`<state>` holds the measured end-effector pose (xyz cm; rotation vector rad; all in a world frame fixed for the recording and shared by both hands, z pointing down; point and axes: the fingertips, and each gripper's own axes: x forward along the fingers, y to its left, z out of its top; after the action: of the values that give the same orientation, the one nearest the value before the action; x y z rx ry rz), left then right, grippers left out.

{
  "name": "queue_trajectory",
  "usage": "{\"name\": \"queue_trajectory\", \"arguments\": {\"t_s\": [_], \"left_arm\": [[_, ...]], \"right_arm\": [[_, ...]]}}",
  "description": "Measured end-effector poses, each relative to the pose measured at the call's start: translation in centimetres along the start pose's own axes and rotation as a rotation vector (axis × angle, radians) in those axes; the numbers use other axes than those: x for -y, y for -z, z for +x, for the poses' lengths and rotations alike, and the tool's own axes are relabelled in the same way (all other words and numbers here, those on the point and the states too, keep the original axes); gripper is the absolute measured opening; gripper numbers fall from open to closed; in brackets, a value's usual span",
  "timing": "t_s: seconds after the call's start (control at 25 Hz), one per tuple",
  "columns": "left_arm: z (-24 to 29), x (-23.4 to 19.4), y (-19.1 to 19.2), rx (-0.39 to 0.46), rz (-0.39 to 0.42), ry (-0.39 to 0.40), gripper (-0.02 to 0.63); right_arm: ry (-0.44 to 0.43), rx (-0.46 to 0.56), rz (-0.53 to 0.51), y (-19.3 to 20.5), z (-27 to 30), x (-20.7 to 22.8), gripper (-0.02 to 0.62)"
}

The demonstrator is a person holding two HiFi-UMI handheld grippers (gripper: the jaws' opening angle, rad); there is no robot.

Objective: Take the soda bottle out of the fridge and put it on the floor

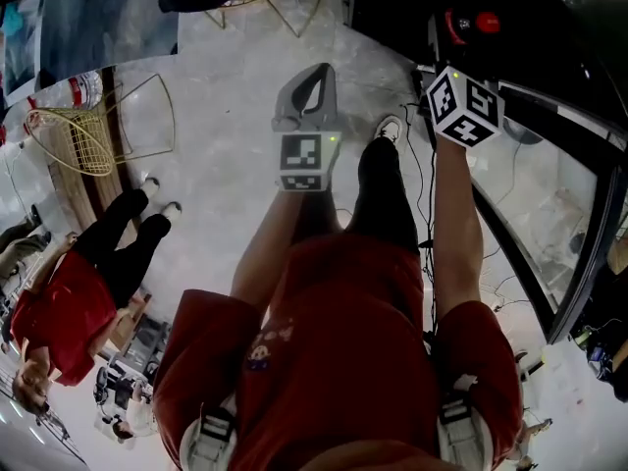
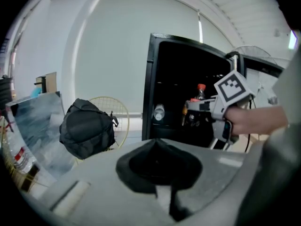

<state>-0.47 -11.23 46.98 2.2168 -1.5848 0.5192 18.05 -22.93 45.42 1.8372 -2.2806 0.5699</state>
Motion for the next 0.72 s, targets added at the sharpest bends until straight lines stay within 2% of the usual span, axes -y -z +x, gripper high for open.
{"name": "queue_trajectory", "arguments": {"t_s": [0.12, 0.48, 0.72], "left_arm": [[-2.1, 1.0, -1.7, 0.018, 0.026, 0.014, 0.000], [-8.6, 3.8, -7.7, 0.108, 0.092, 0.033, 0.000], [-12.0, 2.8, -10.0, 0.180, 0.118, -0.019, 0.000]], "right_arm": [[0.001, -0.009, 0.003, -0.9, -4.5, -0.6, 0.301], [-0.066, -0.070, -0.041, -3.3, -15.3, -2.6, 0.302], [-0.128, -0.083, -0.080, -3.6, -19.5, -5.0, 0.302]]}}
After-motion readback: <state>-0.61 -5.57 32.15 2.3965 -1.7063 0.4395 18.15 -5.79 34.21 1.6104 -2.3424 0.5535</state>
